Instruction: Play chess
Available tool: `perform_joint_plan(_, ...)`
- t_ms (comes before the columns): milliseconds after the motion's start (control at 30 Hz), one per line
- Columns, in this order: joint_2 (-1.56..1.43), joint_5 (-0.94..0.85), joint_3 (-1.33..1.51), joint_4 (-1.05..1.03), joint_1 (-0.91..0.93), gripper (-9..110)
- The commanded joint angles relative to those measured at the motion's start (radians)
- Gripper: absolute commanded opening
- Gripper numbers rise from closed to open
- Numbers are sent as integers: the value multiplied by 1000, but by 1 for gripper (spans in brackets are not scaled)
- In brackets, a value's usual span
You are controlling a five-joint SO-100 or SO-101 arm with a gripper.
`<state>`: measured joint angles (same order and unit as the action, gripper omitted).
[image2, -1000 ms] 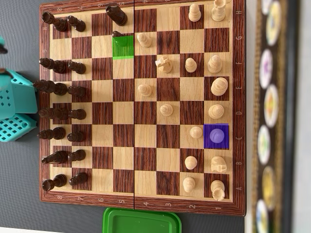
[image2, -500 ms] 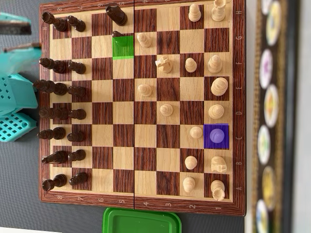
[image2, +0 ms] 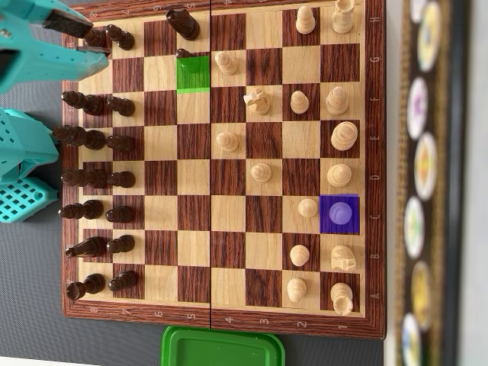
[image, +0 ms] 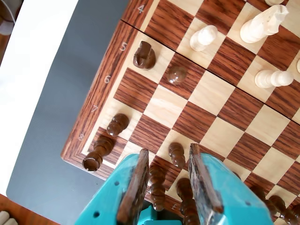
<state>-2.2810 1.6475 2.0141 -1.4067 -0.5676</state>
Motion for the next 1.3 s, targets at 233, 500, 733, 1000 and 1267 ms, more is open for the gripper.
perform_joint_plan(233, 293, -3, -152, 0, 51, 14)
perform_joint_plan(500, 446, 6, -282, -8, 66, 14)
perform_joint_plan(733, 597, 29, -371, -9, 67, 14)
perform_joint_plan(1000, 686, 38, -434, -9, 67, 14)
perform_joint_plan(1267, 718, 31, -433, -11, 104, 14)
